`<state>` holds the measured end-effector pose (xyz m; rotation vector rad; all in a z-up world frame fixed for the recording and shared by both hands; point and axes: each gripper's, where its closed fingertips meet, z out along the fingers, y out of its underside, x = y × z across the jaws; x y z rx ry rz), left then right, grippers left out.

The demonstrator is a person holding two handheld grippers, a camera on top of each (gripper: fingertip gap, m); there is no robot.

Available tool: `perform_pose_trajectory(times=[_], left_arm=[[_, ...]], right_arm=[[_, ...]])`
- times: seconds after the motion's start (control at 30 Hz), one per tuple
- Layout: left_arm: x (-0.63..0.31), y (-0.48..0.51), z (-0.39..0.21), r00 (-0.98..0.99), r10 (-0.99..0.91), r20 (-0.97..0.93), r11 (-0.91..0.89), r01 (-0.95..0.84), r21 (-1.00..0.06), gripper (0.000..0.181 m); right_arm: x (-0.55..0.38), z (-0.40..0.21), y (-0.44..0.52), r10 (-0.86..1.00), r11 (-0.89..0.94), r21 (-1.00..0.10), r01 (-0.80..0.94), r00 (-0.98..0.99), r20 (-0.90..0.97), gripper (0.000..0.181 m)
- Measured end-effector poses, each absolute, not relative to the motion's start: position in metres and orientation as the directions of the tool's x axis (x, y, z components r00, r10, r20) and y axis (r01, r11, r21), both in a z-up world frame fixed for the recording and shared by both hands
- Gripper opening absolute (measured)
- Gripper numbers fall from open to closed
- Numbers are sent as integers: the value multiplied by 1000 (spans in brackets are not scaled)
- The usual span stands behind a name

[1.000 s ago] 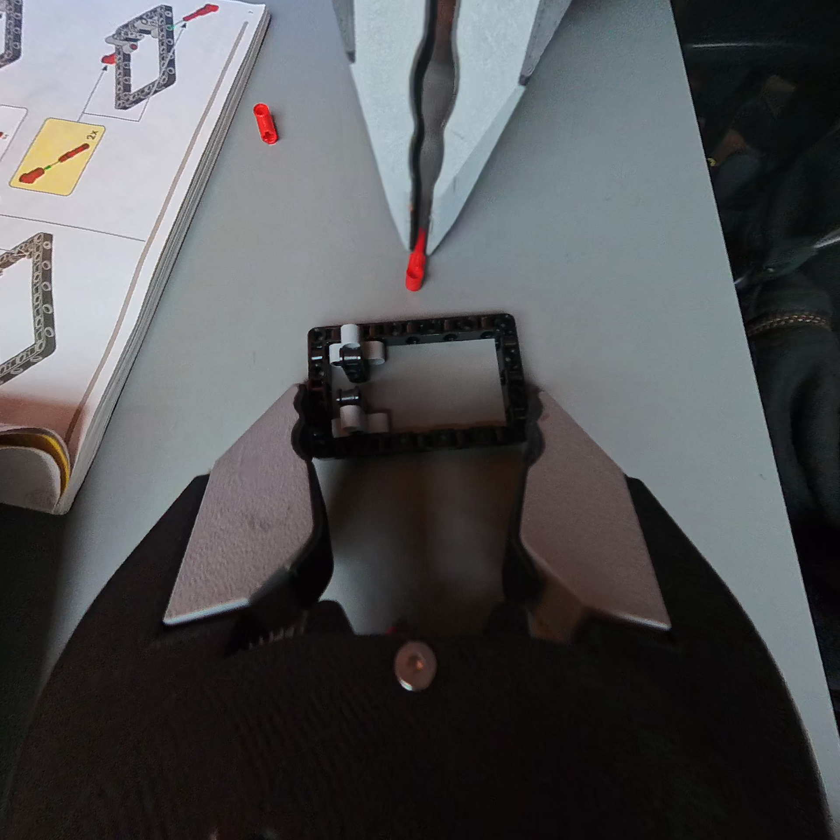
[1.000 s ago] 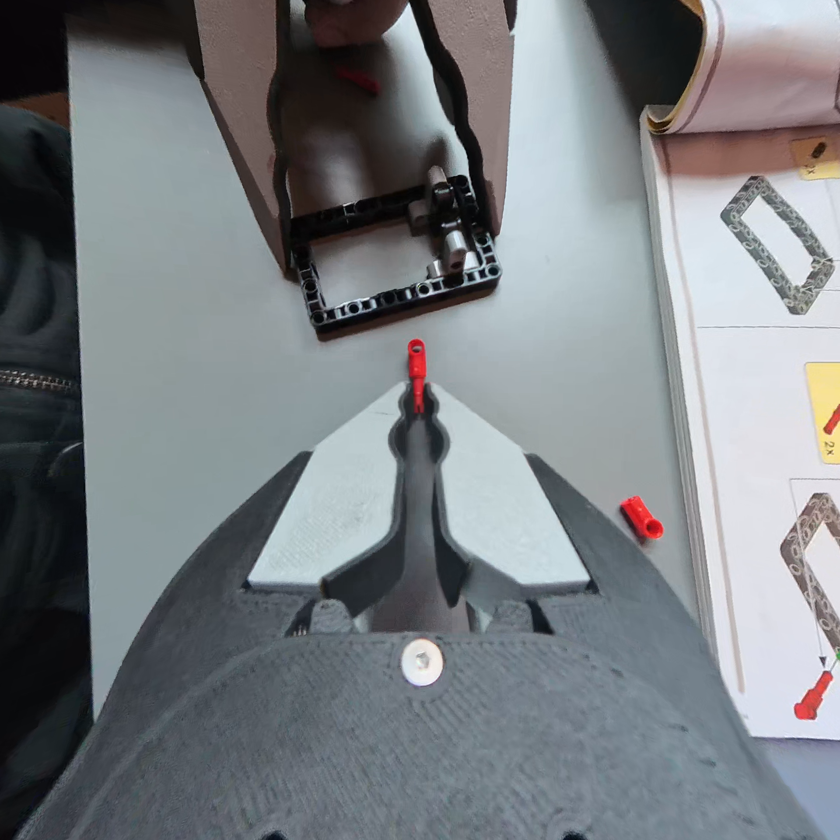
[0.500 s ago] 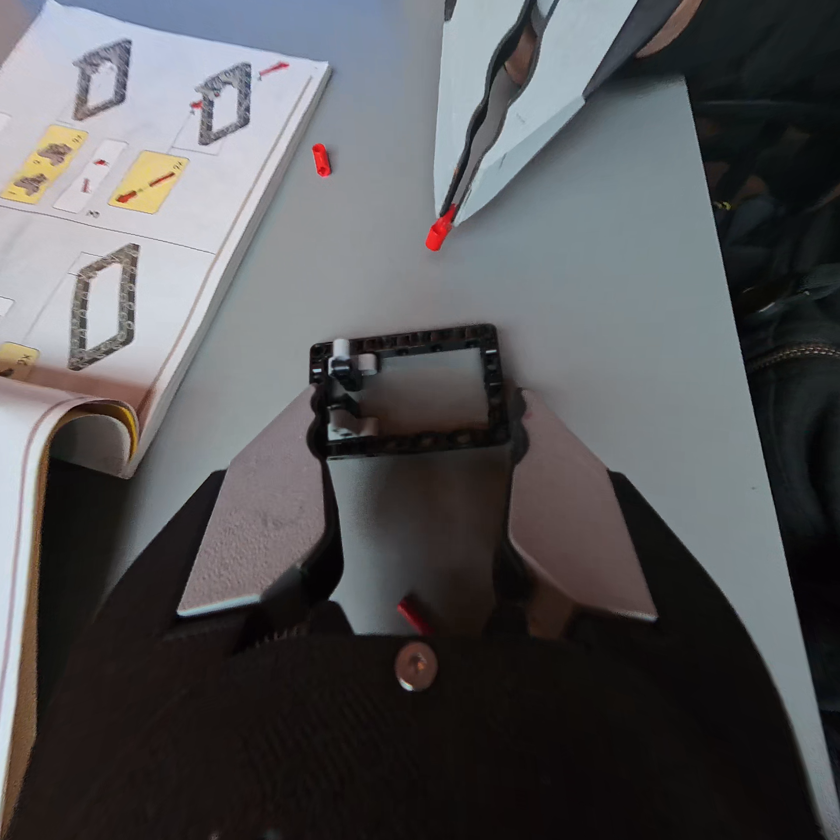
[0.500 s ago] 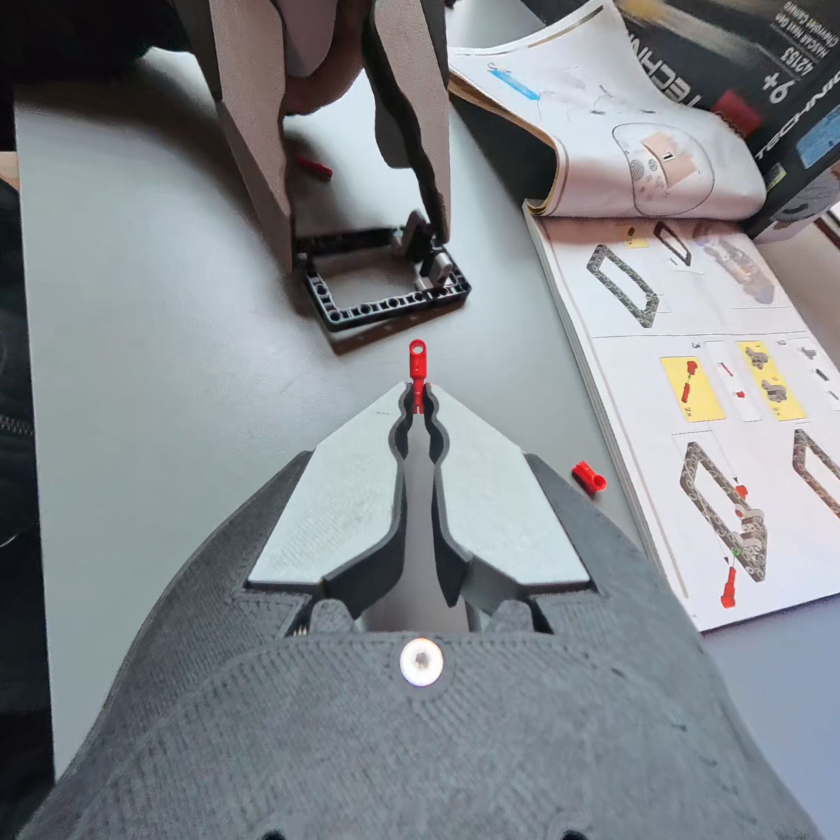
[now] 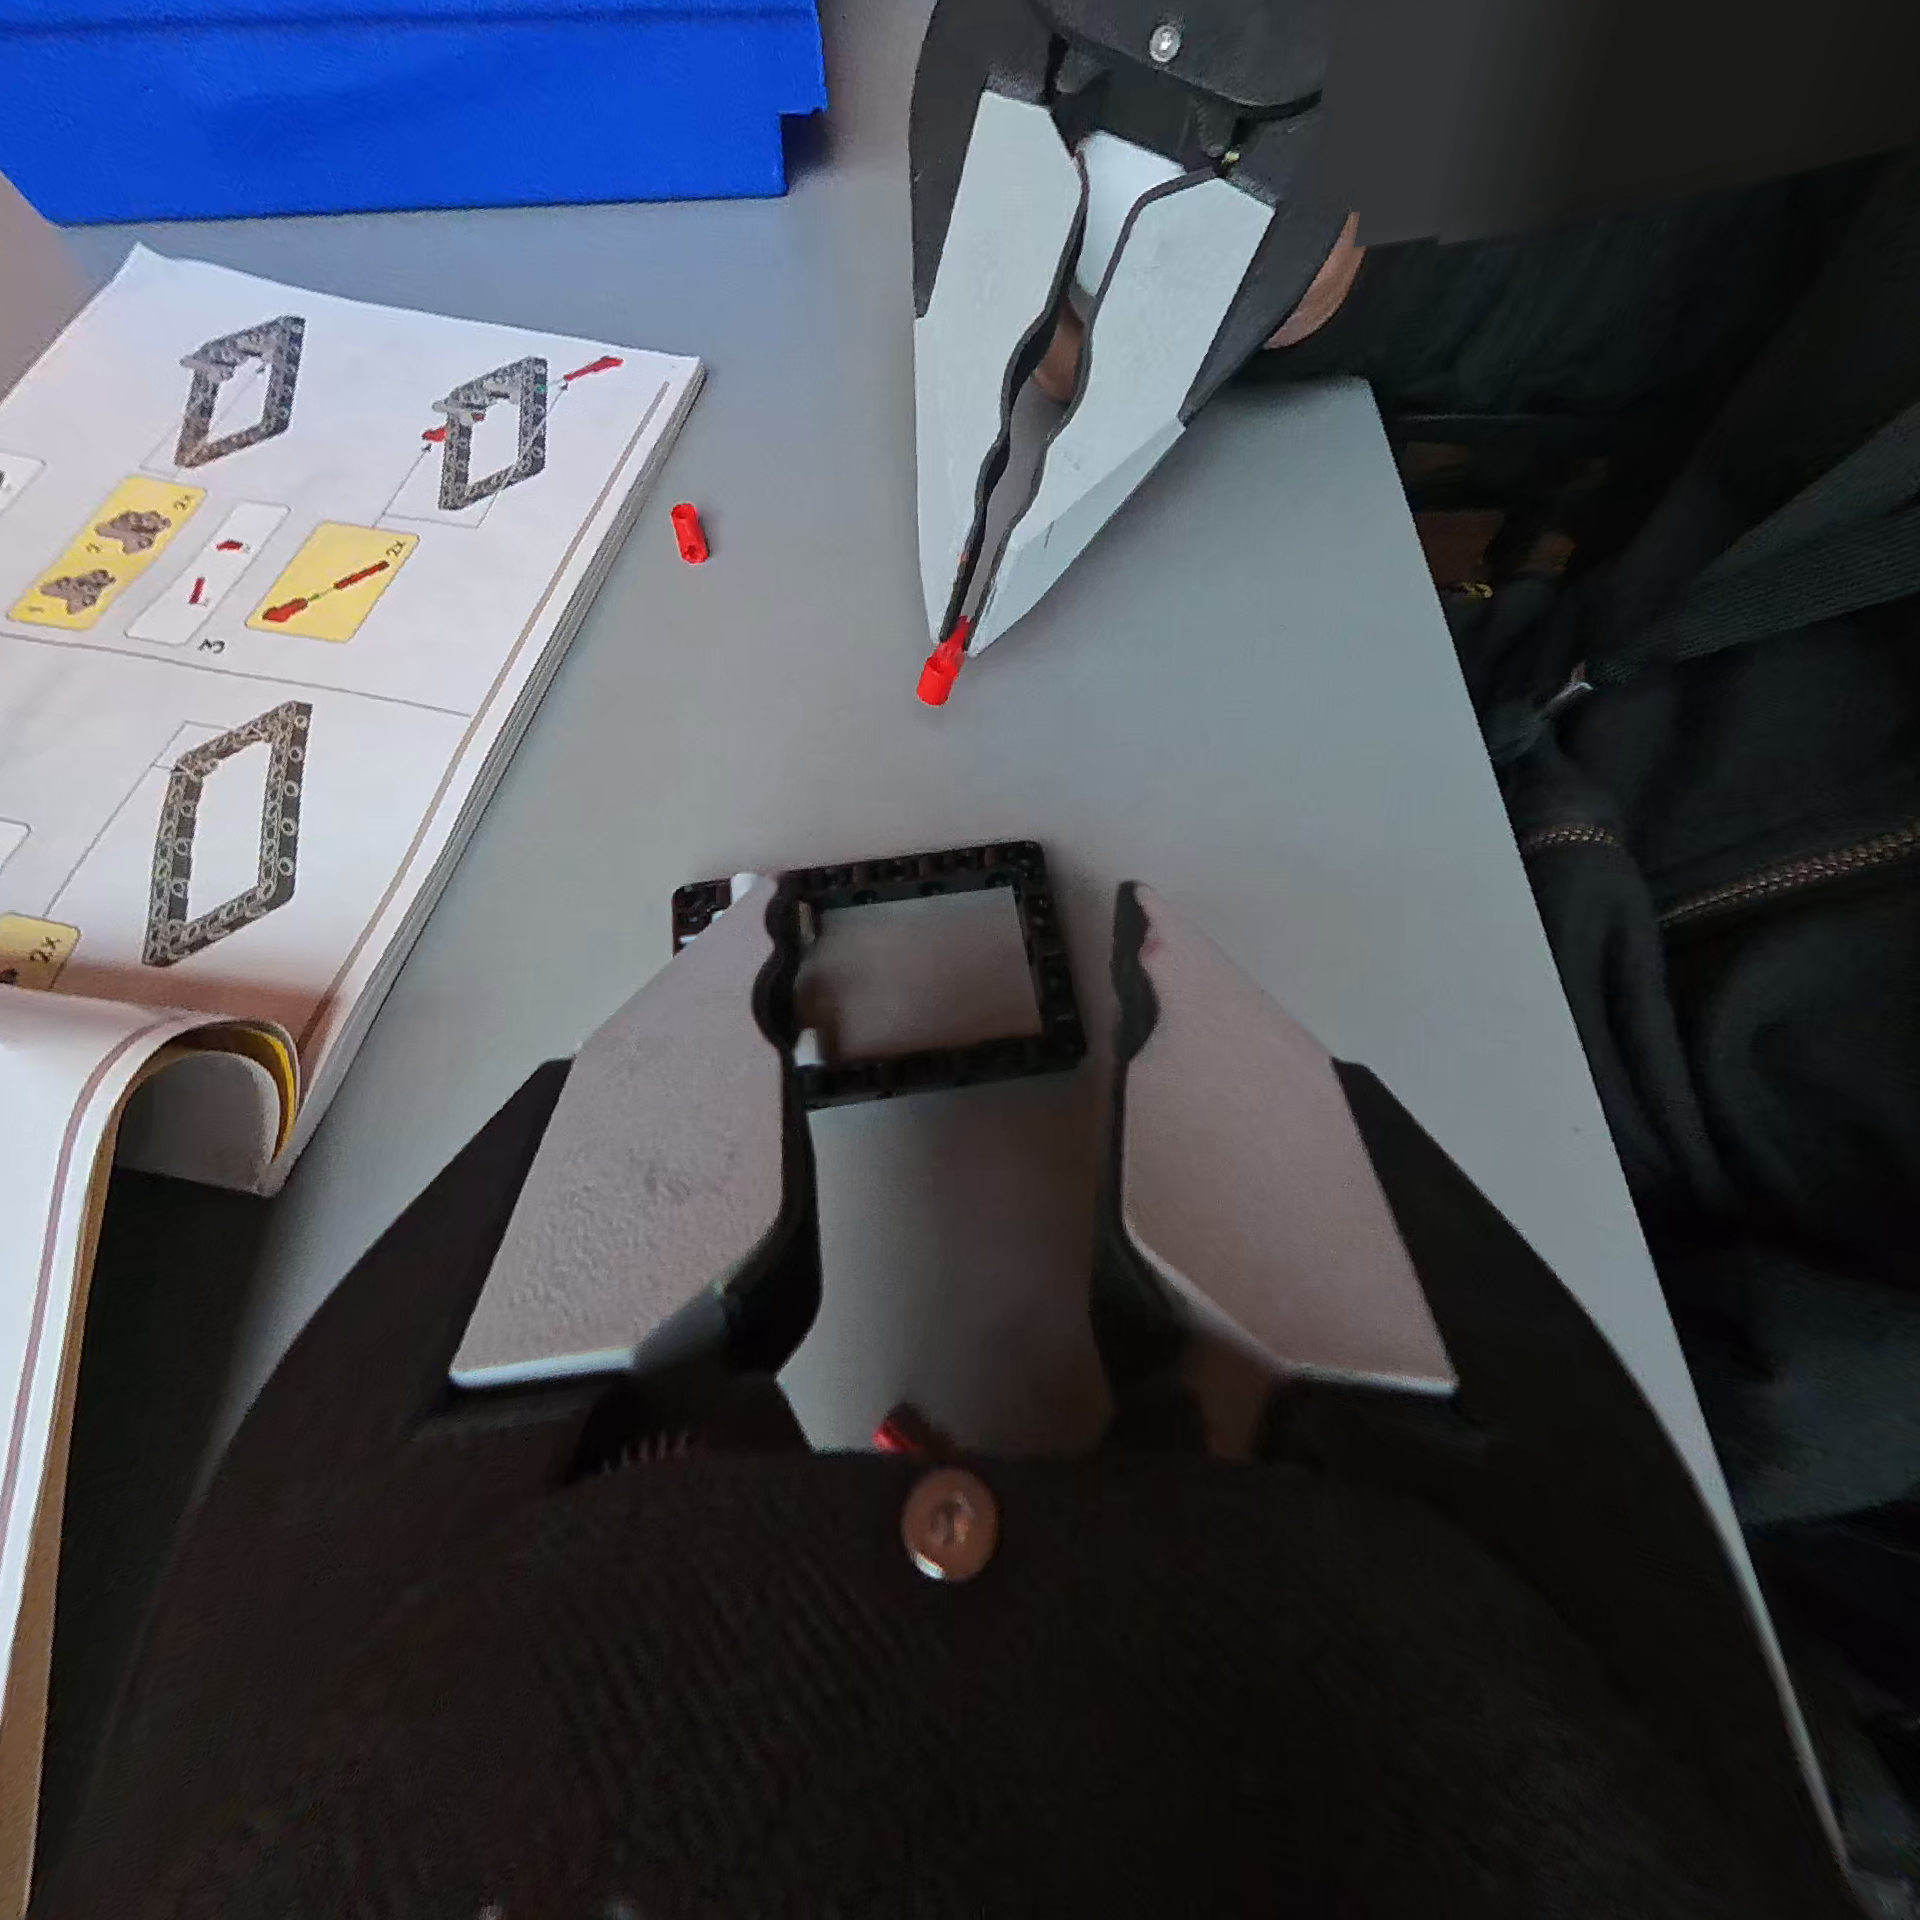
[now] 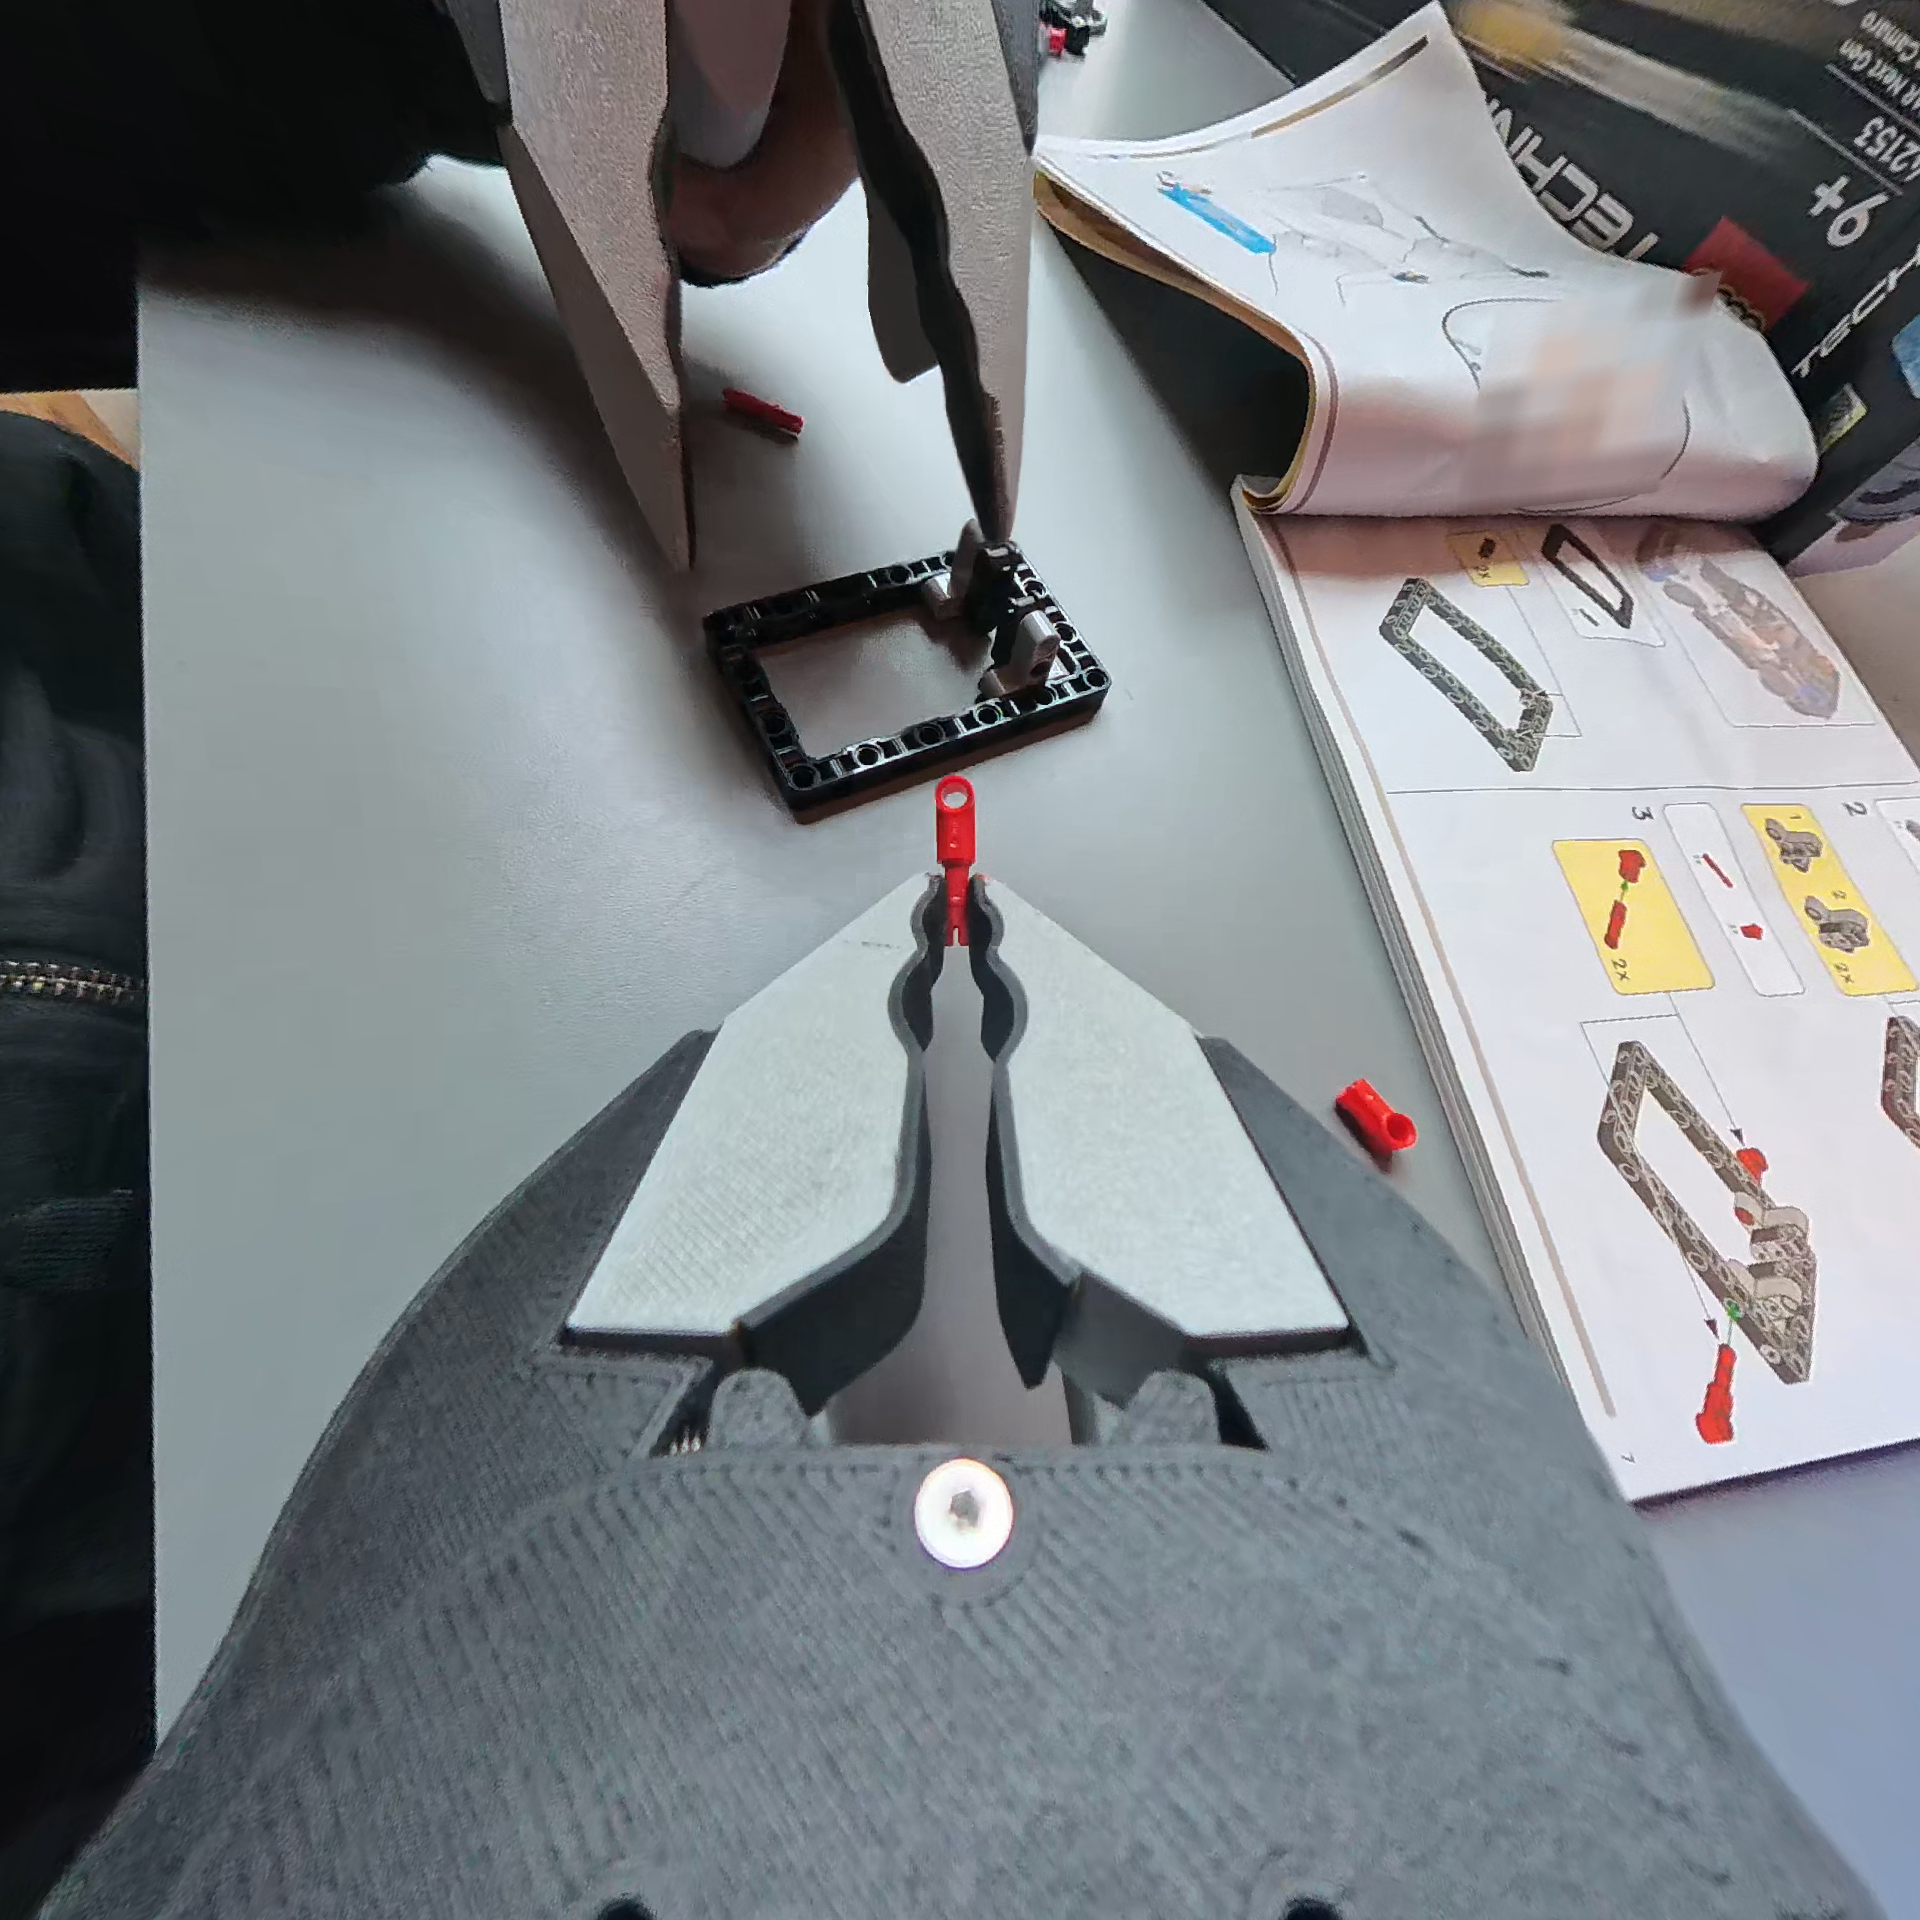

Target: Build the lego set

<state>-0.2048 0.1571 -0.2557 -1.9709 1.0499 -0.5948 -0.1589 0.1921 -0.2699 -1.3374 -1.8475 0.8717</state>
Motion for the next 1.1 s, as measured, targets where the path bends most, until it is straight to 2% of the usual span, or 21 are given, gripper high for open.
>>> perform_pose_trajectory(times=[0.17,0.4,0.73,0.83,0.93,1.1], left_arm=[[-188,159,-244,531,-847,-19,-263,-450,-854,34],[-171,161,-253,525,-850,-39,-267,-495,-827,14],[-163,158,-252,506,-861,-51,-243,-498,-833,0],[-160,156,-254,495,-868,-44,-245,-504,-828,1],[-156,154,-259,483,-875,-23,-261,-513,-818,10],[-159,155,-263,493,-869,-33,-269,-528,-806,6]], right_arm=[[-161,-267,186,954,266,-837,479,-256,156,1],[-164,-263,172,934,305,-843,443,-311,174,1],[-165,-265,161,910,354,-832,428,-364,200,1],[-166,-264,157,903,365,-834,414,-374,210,1],[-167,-264,154,900,370,-832,414,-382,210,1],[-167,-263,152,894,380,-832,403,-390,219,0]])
